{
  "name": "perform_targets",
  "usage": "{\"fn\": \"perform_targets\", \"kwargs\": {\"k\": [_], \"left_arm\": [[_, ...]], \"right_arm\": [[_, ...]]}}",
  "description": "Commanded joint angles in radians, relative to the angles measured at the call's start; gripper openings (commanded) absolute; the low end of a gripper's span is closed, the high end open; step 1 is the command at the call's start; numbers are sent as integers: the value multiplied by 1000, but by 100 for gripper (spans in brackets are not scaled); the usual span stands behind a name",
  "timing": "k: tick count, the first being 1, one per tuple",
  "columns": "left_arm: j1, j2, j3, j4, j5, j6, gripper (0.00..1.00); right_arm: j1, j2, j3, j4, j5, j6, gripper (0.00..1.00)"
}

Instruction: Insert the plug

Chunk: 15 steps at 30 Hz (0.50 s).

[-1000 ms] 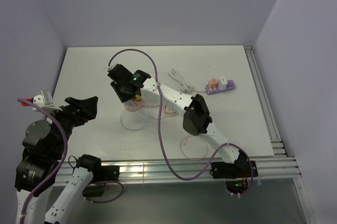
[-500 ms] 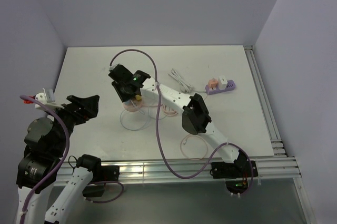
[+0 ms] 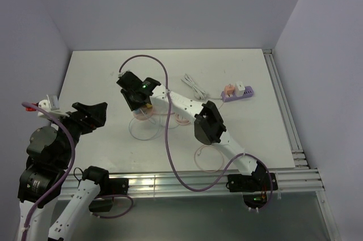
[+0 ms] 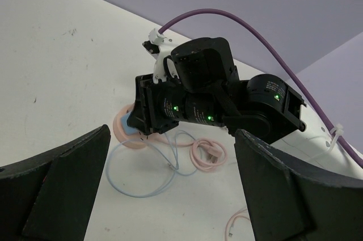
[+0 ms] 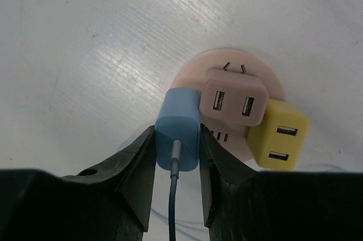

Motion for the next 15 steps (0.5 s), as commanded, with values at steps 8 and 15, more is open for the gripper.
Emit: {"fn": "perform_targets", "kwargs": {"k": [8, 15], "left_arm": [[1, 8, -7, 34, 23, 3, 96], [3, 8, -4, 33, 30, -2, 96]], "right_arm": [[-13, 26, -1, 3, 36, 51, 0], [-24, 38, -8, -98, 59, 87, 0]]}}
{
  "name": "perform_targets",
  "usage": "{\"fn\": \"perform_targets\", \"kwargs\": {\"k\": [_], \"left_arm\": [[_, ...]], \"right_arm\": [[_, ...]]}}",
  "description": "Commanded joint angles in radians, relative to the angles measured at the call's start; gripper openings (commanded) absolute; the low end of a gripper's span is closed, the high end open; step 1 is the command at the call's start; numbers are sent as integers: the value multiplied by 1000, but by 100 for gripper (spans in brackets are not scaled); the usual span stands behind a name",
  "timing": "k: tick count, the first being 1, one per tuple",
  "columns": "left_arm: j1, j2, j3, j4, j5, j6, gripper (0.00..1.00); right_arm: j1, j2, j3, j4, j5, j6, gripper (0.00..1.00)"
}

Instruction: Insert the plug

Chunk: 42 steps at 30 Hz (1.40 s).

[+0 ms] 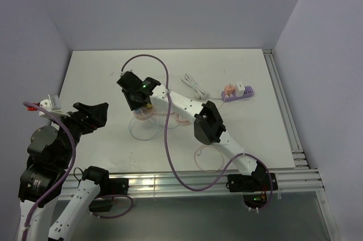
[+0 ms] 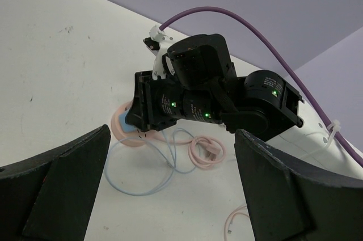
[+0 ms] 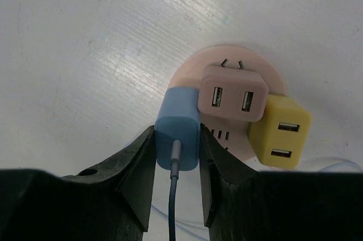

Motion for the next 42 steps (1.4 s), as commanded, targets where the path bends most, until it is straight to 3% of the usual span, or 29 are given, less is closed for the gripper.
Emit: {"fn": "perform_targets", "kwargs": {"k": [1, 18, 29, 34, 41, 42], "left_arm": [[1, 6, 2, 29, 13, 0, 96], [1, 14, -13, 41, 39, -17, 96], [1, 5, -4, 26, 37, -20, 96], [1, -4, -5, 17, 19, -9, 96], [1, 65, -190, 107, 145, -152, 96], [1, 106, -224, 128, 224, -197, 96]], "right_arm": [[-19, 14, -46, -79, 36, 20, 0], [-18, -196, -322, -148, 20, -92, 0], [-22, -52, -157, -213, -9, -119, 0], [-31, -101, -259, -116, -78, -114, 0], [-47, -216, -359, -49, -130, -115, 0], [-56, -222, -376, -32, -156, -115, 0]]}}
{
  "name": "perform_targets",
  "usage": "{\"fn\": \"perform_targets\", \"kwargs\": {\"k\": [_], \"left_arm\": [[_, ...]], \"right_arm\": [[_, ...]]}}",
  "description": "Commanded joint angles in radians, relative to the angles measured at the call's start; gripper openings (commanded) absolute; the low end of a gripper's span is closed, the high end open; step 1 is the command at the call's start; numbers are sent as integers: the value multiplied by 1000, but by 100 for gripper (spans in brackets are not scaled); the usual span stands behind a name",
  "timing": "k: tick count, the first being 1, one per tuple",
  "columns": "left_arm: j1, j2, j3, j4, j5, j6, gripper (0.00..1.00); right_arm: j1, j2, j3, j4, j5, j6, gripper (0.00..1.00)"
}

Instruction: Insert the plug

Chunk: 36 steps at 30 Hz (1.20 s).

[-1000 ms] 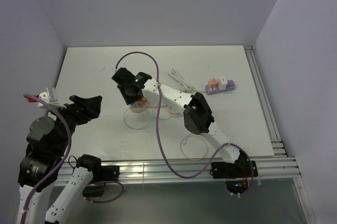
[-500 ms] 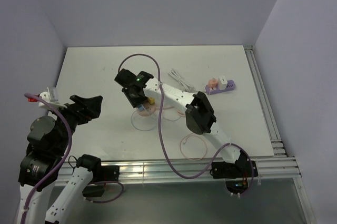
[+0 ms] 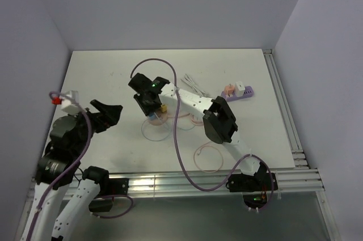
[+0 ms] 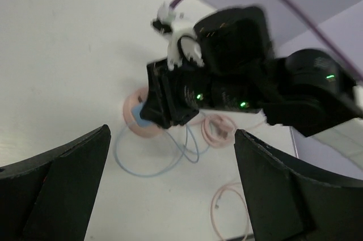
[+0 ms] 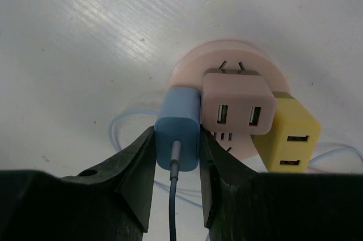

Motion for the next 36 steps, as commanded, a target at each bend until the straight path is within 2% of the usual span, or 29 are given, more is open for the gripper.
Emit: {"fn": "perform_targets", "kwargs": {"k": [1, 5, 7, 11, 16, 18, 22, 28, 32, 35, 36], "left_arm": [[1, 114, -125, 90, 174, -137, 95], [1, 275, -309, 234, 319, -212, 88], [1, 296, -366, 352, 359, -261, 82], [-2, 270, -483, 440, 288, -306, 79], [-2, 250, -602, 608, 275, -332, 74], [-2, 285, -621, 645, 268, -327, 72], [-5, 433, -617, 739, 249, -324, 60], [-23, 650, -587, 831, 200, -291, 62], [-32, 740, -583, 879, 202, -289, 62], [-52, 789, -590, 943, 194, -280, 54], [-55, 805, -589, 954, 208, -275, 49]], "right_arm": [[-24, -40, -60, 4, -87, 1, 0], [-38, -49, -86, 13, -105, -8, 0], [-42, -53, -101, 29, -123, -8, 0], [-58, -80, -158, 73, -160, -5, 0], [-70, -83, -164, 89, -182, -12, 0], [-70, -83, -167, 95, -186, -14, 0], [-70, -77, -167, 101, -195, -17, 0], [-71, -70, -167, 99, -200, -19, 0], [-73, -72, -160, 92, -199, -23, 0], [-71, -69, -153, 87, -195, -22, 0], [-73, -64, -147, 87, -195, -22, 0]]}}
